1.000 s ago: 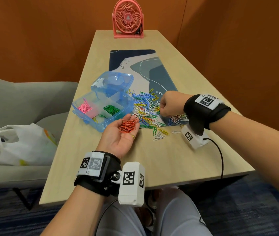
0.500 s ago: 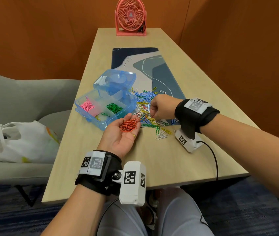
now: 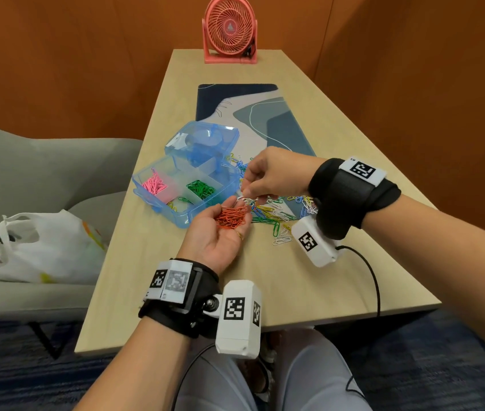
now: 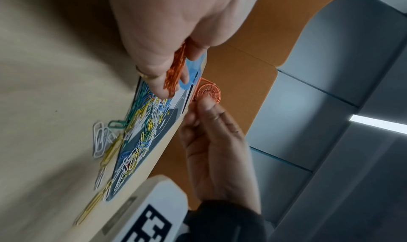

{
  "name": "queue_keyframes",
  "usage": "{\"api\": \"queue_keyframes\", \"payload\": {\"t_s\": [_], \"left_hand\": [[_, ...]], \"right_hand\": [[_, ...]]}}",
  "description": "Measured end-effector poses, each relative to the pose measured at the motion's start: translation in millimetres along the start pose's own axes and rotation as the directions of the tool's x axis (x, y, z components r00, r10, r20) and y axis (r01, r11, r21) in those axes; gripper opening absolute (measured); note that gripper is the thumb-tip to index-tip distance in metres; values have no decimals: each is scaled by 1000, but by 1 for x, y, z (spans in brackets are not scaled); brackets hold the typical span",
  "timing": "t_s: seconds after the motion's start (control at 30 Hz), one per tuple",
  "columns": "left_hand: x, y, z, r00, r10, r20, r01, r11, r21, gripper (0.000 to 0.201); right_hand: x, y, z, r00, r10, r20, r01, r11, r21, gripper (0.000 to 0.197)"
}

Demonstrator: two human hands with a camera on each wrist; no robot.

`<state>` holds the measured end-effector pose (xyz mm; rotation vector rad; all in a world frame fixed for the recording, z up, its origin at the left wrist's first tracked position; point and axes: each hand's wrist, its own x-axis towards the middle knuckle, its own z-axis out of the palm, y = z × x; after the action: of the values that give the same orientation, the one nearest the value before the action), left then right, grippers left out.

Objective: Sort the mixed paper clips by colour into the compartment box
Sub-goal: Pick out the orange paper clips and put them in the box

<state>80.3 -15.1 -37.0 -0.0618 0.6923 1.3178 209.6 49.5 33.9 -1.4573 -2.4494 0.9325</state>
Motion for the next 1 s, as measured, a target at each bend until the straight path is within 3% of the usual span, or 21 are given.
{"api": "queue_keyframes", "payload": {"t_s": [0.1, 0.17, 0.37, 0.63, 0.83, 1.0], "left_hand": [[-1, -1, 0, 998, -33, 45, 37, 995, -90, 32], [0, -1, 0, 999, -31, 25, 33, 998, -60, 32], [-3, 6, -6, 1000, 6, -10, -6, 1000, 22, 30], [-2, 10, -8, 1000, 13, -21, -14, 1000, -8, 33], [-3, 9, -8, 999, 19, -30, -19, 1000, -1, 33], [-3, 8, -8, 1000, 13, -25, -14, 1000, -4, 34]], "right_hand": [[3, -11, 3, 999, -45, -4, 45, 999, 19, 5], [7, -6, 2, 999, -13, -33, 13, 1000, 1, 8], [19, 24, 9, 995, 73, -66, -89, 954, -286, 17], [19, 40, 9, 993, 104, -64, -121, 895, -430, 13], [21, 30, 16, 999, 9, -52, -29, 916, -401, 16], [22, 37, 15, 998, 46, -44, -61, 898, -435, 12]]}}
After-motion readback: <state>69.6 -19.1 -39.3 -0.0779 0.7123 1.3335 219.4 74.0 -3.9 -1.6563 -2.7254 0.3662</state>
